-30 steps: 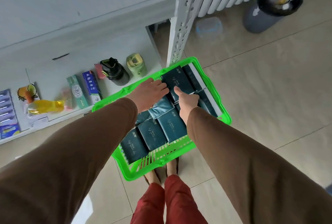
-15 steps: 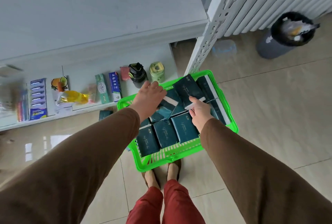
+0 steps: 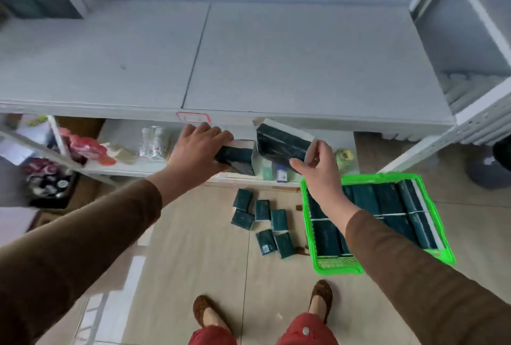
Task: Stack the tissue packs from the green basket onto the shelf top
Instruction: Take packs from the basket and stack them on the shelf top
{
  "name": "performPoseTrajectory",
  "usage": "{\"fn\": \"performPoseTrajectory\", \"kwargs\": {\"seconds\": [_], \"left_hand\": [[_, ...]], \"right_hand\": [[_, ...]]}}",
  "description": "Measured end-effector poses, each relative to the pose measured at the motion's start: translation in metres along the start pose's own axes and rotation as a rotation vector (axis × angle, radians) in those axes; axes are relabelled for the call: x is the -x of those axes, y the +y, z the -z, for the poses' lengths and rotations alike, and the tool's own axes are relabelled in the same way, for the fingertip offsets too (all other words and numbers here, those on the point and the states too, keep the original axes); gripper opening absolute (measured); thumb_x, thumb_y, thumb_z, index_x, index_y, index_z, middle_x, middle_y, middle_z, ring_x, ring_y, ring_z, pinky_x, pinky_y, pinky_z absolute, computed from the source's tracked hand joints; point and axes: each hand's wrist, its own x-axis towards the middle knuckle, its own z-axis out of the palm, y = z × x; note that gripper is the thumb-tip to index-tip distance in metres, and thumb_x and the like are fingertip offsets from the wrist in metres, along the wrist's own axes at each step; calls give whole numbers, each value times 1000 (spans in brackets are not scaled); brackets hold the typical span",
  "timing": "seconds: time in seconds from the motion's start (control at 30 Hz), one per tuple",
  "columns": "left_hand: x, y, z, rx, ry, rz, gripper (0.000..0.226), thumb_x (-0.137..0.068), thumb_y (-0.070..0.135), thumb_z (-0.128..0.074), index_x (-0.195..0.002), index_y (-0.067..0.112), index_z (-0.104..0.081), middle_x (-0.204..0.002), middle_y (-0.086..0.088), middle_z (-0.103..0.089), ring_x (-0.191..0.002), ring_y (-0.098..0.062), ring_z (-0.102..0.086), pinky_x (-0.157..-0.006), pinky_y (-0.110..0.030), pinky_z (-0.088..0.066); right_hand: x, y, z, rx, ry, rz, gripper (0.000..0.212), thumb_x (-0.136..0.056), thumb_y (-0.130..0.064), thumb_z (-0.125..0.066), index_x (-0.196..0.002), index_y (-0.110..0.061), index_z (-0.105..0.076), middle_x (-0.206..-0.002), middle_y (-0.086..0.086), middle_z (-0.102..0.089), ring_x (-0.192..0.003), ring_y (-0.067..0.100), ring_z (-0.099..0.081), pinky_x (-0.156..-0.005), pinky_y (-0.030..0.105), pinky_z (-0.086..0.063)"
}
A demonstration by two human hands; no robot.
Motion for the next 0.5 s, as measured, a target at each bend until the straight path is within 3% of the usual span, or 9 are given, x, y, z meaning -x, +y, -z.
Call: {"fn": "performPoseTrajectory", "kwargs": {"seconds": [0.13,0.27,0.43,0.5], "left_hand": [[40,-117,47,6,112,101,58,-71,50,-79,-117,22,-58,-108,1,-63,-105,-26,-51,-88,-41,-37],[60,-213,79,13,166,164,55,-73,49,-77,-116,21,-58,-107,-1,-61,-102,-25,-50,-87,-40,-41],[55,-327,94,-17,190,239,55,-74,41,-80,-120,18,-59,-113,-3,-60,-107,-25,-49,-89,-40,-43],[46,-371,94,-52,187,258,55,-73,40,-81,-119,19,-59,-112,-3,-61,-106,-26,-49,-88,-41,-43]], "right_hand": [[-4,-81,-99,39,-60,106,33,-82,-32,-78,-97,-20,-52,-106,-3,-55,-106,19,-55,-90,35,-47],[-18,-146,-183,22,-90,177,40,-83,-34,-76,-112,-21,-53,-115,-4,-54,-112,16,-53,-93,33,-47],[-62,-208,-278,28,-157,271,33,-82,-37,-75,-101,-25,-51,-113,-6,-55,-112,19,-54,-92,47,-53],[-89,-228,-314,39,-156,315,33,-82,-36,-75,-100,-25,-50,-112,-5,-54,-111,18,-54,-93,45,-53]]}}
